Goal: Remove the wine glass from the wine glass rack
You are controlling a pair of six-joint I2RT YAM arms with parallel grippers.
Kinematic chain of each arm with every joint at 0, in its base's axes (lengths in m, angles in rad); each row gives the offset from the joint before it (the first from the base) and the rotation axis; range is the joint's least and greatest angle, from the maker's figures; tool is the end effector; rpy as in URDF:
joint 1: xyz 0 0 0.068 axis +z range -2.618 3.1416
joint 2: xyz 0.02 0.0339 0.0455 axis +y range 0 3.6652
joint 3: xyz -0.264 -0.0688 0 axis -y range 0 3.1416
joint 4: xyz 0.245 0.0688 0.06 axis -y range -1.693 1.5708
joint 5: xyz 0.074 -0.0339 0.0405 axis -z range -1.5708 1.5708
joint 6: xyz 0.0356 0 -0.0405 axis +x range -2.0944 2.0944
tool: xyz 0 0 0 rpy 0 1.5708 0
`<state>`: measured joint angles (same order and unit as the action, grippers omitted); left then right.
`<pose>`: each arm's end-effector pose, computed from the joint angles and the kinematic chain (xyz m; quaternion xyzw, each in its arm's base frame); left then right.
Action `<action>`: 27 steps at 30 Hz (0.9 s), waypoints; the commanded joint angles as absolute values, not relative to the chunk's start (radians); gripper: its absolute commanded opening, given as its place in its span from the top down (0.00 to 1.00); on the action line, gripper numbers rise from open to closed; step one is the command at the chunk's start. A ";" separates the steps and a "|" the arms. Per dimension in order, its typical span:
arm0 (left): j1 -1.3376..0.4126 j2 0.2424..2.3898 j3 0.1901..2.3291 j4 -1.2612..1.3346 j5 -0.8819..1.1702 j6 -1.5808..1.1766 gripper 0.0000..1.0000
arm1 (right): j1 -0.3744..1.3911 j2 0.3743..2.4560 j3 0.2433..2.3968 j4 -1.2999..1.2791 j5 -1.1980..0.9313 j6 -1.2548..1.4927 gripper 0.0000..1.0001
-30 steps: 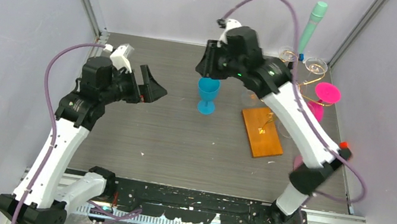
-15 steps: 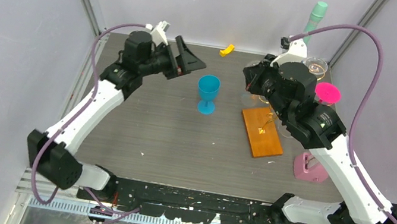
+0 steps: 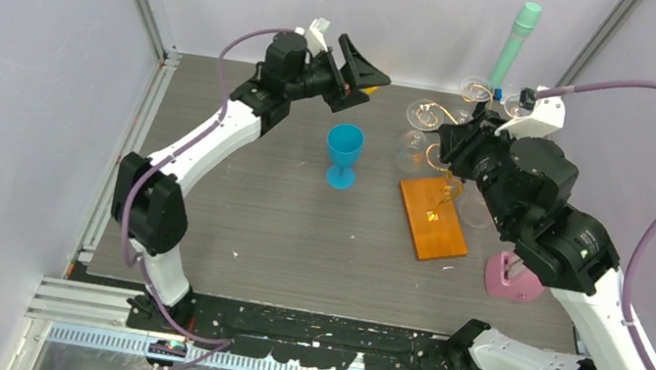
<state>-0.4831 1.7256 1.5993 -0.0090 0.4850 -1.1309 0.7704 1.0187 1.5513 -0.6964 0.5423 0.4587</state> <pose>0.3605 -0.2079 0.3888 -0.0830 0.7435 -0.5862 0.3110 0.1314 0.1019 0.4973 0.0571 0.7527 0.1925 0.6270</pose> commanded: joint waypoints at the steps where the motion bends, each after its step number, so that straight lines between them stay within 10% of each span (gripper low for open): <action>1: -0.521 1.764 1.682 0.104 0.530 -1.213 0.10 | 0.770 0.981 1.541 -0.708 0.559 0.492 0.64; 9: -0.570 1.832 1.738 0.087 0.540 -1.265 0.39 | 0.769 0.943 1.511 -0.707 0.556 0.521 0.64; 27: -0.603 1.877 1.794 0.060 0.638 -1.299 0.63 | 0.770 0.936 1.463 -0.696 0.564 0.552 0.64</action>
